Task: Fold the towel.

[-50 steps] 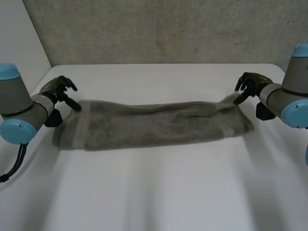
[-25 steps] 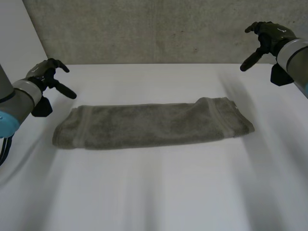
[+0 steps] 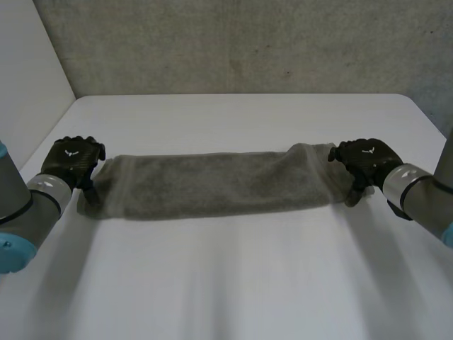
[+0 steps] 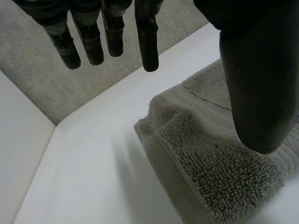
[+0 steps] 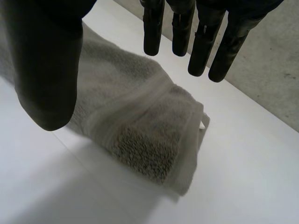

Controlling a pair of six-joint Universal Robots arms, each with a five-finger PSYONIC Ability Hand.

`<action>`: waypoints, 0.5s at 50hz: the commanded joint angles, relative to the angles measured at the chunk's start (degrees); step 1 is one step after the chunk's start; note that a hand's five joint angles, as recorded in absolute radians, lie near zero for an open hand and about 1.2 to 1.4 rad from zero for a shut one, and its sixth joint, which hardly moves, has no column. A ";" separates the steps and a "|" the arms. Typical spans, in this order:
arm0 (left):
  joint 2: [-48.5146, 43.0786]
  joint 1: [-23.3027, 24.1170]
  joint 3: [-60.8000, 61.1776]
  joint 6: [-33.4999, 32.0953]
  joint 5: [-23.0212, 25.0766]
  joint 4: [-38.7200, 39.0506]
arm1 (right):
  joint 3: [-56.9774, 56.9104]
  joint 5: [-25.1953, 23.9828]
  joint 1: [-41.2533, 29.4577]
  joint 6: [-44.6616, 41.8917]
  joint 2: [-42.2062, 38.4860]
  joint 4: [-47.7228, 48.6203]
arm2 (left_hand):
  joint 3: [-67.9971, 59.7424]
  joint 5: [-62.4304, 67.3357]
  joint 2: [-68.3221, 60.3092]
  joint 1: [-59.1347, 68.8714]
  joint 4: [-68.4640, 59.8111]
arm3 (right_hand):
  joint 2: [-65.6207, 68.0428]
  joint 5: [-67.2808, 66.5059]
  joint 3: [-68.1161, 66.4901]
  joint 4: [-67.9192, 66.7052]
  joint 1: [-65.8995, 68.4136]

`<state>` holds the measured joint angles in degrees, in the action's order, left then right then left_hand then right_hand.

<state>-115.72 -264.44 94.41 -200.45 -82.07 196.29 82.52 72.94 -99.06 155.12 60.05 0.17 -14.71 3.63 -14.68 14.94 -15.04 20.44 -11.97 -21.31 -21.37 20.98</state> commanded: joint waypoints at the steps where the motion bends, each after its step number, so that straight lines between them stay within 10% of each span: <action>1: 0.15 -0.03 0.34 1.20 -0.37 1.11 | 3.18 0.01 1.24 -2.63 -3.00 6.34 | 1.47 -0.39 1.43 -1.70 1.80 | 3.11 -1.57 -2.23 -2.17 2.56; 25: 0.50 0.85 1.48 2.87 -0.46 1.20 | 1.86 0.62 5.54 -4.12 -8.64 14.86 | 2.65 -1.57 2.61 -2.88 2.97 | 59.56 -58.03 -58.69 -58.63 59.02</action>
<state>-115.34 -263.56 95.86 -197.67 -82.47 197.45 84.04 73.38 -96.63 150.94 50.25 15.83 -14.71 3.53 -14.68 14.94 -15.04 73.30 -63.83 -73.46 -73.58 73.89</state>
